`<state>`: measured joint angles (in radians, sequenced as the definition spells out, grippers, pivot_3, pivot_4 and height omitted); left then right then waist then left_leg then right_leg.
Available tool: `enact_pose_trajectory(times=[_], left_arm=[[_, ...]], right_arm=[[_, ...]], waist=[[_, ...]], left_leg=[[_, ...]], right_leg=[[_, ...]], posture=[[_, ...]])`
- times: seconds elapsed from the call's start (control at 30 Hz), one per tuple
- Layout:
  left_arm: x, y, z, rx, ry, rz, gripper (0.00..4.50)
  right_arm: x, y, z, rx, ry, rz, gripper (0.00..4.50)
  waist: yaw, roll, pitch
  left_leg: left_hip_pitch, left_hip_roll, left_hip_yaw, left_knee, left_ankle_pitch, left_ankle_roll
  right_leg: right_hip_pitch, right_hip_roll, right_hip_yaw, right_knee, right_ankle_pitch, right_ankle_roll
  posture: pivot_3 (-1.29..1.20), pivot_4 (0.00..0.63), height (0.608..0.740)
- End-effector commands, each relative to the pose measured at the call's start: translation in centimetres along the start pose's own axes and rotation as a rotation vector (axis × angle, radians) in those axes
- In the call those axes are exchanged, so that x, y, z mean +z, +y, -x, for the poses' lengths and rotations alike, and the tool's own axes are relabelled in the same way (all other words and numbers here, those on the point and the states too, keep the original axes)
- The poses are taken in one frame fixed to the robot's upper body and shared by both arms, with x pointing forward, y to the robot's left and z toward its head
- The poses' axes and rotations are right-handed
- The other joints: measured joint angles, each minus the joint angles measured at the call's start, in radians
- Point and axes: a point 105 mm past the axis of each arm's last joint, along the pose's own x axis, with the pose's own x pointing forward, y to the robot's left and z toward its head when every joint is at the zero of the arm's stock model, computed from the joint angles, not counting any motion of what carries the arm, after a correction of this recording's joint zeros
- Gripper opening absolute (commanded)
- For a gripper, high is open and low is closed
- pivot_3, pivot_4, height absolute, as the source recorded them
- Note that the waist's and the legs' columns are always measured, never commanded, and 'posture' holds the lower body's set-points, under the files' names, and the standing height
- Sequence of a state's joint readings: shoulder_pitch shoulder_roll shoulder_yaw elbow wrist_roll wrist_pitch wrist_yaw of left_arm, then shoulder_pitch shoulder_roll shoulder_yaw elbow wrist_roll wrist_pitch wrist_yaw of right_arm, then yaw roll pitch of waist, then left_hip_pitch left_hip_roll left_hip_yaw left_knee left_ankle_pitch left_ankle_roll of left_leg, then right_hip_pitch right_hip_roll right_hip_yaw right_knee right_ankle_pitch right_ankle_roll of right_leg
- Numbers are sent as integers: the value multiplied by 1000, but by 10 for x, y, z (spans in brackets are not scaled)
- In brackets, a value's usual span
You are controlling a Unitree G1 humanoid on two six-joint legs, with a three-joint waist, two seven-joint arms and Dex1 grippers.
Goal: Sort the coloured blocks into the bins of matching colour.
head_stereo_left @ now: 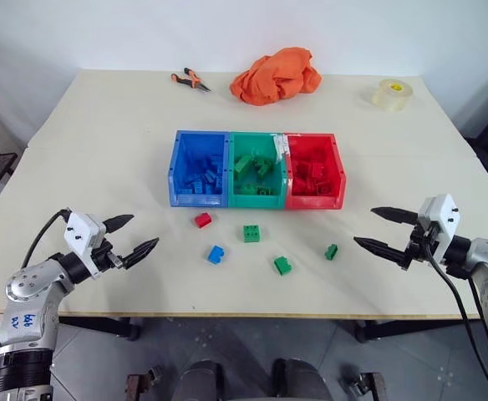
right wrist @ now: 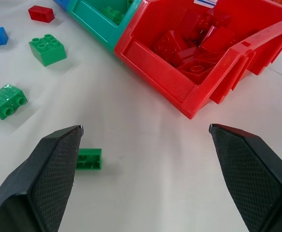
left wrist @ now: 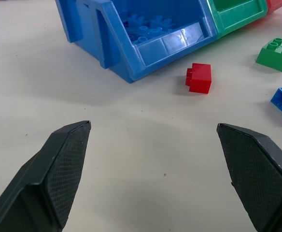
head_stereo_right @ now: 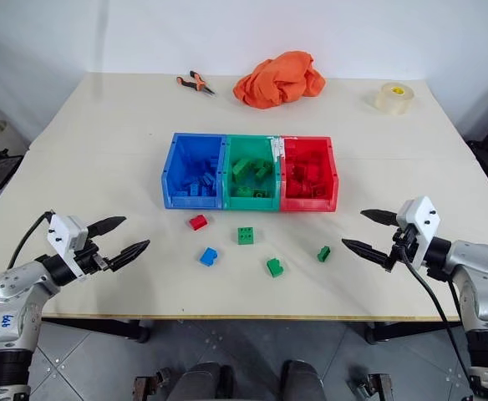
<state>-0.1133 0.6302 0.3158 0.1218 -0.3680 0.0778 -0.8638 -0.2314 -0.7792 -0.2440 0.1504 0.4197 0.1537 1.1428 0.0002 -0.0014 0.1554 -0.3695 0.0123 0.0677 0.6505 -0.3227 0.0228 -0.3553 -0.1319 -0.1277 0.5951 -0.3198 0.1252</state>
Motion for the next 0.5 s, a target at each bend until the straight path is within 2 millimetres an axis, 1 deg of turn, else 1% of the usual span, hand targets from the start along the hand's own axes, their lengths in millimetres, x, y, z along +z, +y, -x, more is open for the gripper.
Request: enact_pose_trajectory(times=[0.03, 0.13, 0.2, 0.27, 0.37, 0.5], left_arm=[[10, 4, 1, -2, -23, -42, 4443], [11, 4, -4, 6, -19, -26, 4443], [13, 0, -9, -16, -15, -32, 4443], [14, -1, -16, -26, -4, -43, 4443], [18, -10, -27, -89, -10, -40, 4443], [16, -26, -36, -209, 6, -44, 4443]], right_arm=[[16, -4, 3, -10, -33, 50, 4345], [17, -4, 1, -8, -32, 53, 4345], [17, -3, 1, -7, -25, 51, 4345], [16, 0, 3, 4, -6, 41, 4345], [9, 7, 17, 30, 55, 31, 4345], [0, 6, 42, 25, 151, 43, 4345]], waist=[[0, 0, 0], [0, 0, 0], [1, 0, 0], [2, 0, 0], [9, 0, 0], [19, 0, 0]], left_leg=[[0, 0, 0, 0, 0, 0], [0, 0, 0, 0, 0, 0], [0, 0, 0, 0, 0, 0], [0, 0, 0, 0, 0, 0], [0, 0, -1, 0, 0, 0], [0, -1, 0, 1, -1, 1]], right_leg=[[0, 0, 0, 0, 0, 0], [0, 0, 0, 0, 0, 0], [0, 0, 0, 0, 0, 0], [0, 0, 0, 0, 0, 0], [0, 0, -1, 0, 0, 0], [0, 0, -1, 0, 0, 0]], posture=[[0, 150, 740], [0, 150, 740], [0, 150, 740], [0, 150, 740], [0, 150, 740], [0, 150, 740]])
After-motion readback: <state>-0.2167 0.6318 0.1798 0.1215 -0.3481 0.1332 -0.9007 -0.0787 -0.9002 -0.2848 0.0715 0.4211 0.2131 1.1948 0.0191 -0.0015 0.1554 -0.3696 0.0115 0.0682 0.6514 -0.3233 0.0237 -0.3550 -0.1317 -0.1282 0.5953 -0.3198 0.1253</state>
